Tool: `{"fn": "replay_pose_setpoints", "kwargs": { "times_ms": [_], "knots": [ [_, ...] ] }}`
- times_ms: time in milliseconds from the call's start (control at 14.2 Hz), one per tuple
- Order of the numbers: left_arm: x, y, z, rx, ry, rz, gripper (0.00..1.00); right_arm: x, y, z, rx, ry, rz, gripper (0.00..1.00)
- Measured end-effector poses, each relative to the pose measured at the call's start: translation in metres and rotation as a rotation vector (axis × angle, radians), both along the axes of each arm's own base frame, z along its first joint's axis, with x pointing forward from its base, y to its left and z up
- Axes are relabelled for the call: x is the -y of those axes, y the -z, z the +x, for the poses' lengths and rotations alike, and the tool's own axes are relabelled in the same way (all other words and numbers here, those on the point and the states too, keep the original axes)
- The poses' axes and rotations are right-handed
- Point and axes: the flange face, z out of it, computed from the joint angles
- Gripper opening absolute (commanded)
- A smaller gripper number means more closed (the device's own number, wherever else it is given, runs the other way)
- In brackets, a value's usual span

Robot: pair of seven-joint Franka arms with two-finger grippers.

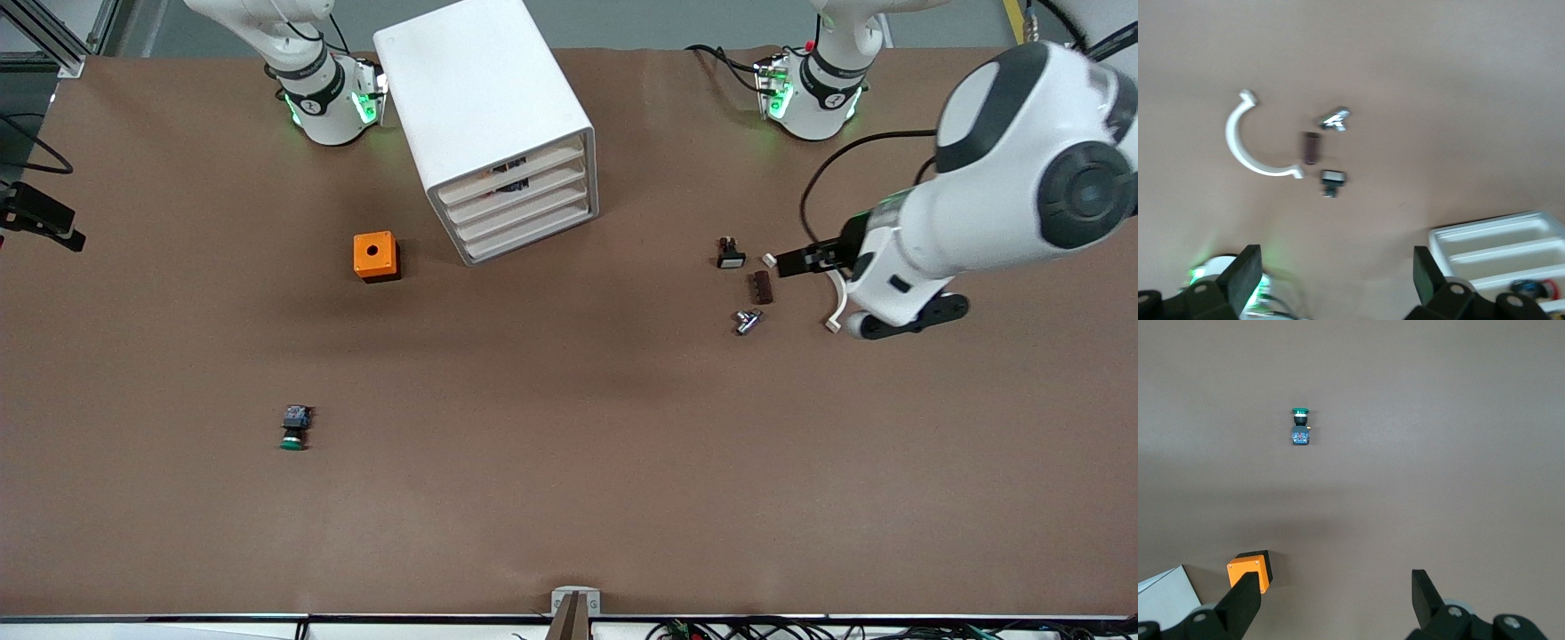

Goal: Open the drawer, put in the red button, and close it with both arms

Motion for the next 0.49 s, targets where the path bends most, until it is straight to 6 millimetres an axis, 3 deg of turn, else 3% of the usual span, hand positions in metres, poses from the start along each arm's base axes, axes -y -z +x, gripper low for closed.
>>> {"fn": "replay_pose_setpoints", "kwargs": {
  "times_ms": [281,492],
  "knots": [
    [-0.083,-0.036,-0.017,-0.014,0.118,-0.010,1.00,0.000,0.001,0.000,-0.003,0.001,0.000,1.00],
    [-0.140,-0.047,-0.037,-0.006,0.165,-0.037,1.00,-0.001,0.004,-0.003,-0.028,0.058,0.013,1.00]
  ]
}}
